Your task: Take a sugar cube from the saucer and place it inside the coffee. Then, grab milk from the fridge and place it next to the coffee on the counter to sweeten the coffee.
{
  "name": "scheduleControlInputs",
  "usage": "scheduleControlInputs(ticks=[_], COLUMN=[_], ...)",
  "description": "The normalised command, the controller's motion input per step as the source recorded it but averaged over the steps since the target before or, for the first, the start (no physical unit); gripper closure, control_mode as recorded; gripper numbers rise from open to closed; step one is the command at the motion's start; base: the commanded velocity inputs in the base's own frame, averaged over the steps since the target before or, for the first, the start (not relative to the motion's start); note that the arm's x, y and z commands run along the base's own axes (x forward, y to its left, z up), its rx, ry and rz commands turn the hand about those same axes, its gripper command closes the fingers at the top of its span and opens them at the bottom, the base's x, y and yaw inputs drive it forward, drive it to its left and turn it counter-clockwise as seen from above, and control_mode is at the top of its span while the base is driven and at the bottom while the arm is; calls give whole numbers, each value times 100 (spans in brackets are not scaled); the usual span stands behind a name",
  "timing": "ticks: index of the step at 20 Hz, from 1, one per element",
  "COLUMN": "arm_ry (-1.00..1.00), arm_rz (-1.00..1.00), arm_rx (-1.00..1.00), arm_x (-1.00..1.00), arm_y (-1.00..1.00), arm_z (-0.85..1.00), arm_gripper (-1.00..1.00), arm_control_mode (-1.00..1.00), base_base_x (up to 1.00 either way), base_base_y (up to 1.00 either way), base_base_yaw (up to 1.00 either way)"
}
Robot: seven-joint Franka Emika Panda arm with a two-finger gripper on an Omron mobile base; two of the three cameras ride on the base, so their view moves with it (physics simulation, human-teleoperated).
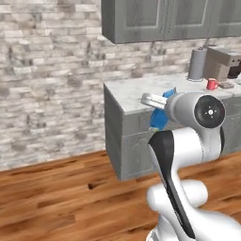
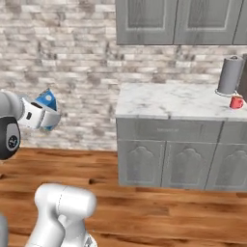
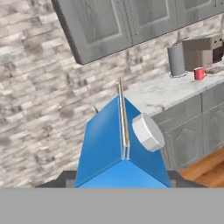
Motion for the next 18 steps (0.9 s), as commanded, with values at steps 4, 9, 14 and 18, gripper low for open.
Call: scheduleControlInputs(ticks=[4,9,14,18], arm_ry=[0,0,0,0], arm_rz=[0,0,0,0], arm_rx=[0,0,0,0], arm_x=[0,0,0,0], arm_y=[0,0,0,0], arm_z=[0,0,0,0], arm_gripper=[100,100,100,100], arm_control_mode=[100,100,100,100], base_base_x=[100,100,92,39], base_base_y=[-100,-100,-100,-97], base_base_yaw=[-18,-2,9,23])
